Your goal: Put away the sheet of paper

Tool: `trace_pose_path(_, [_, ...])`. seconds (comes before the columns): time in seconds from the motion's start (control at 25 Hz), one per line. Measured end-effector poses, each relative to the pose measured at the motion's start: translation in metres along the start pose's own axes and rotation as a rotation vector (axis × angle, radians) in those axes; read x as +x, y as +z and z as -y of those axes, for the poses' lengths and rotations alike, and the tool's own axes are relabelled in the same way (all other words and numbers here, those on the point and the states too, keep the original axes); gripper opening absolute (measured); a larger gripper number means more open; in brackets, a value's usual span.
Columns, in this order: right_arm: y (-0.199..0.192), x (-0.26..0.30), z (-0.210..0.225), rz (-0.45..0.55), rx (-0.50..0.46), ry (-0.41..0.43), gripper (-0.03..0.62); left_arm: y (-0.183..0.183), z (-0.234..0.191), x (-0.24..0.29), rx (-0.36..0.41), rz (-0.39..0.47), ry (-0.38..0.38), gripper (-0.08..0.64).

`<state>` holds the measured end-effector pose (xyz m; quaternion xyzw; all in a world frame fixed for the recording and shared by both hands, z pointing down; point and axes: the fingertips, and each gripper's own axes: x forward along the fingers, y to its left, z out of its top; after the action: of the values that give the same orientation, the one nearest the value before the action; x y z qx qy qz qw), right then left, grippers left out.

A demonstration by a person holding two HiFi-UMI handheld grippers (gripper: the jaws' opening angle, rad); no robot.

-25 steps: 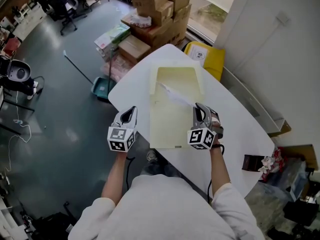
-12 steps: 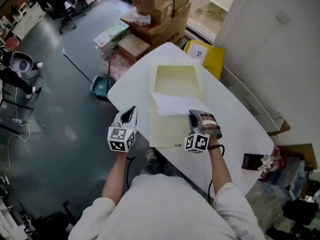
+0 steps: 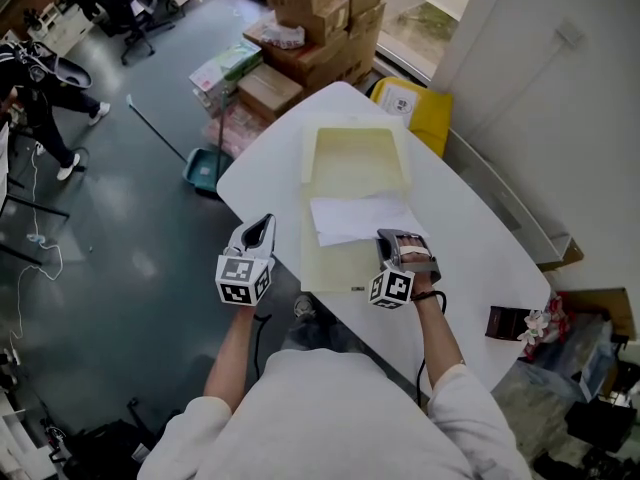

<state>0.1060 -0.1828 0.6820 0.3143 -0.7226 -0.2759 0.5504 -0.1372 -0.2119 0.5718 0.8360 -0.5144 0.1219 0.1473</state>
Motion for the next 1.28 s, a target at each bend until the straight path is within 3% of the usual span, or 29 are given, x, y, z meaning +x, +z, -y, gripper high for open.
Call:
trace_pose_path(0.64, [0.004, 0.036, -0.063, -0.077, -0.014, 0.089, 0.002, -0.029, -0.017, -0.013, -0.035, -0.043, 0.023, 0.006])
trace_pose_path(1.28, [0.001, 0.07, -0.04, -0.111, 0.016, 0.09, 0.003, -0.042, -0.03, -0.006, -0.065, -0.068, 0.027, 0.006])
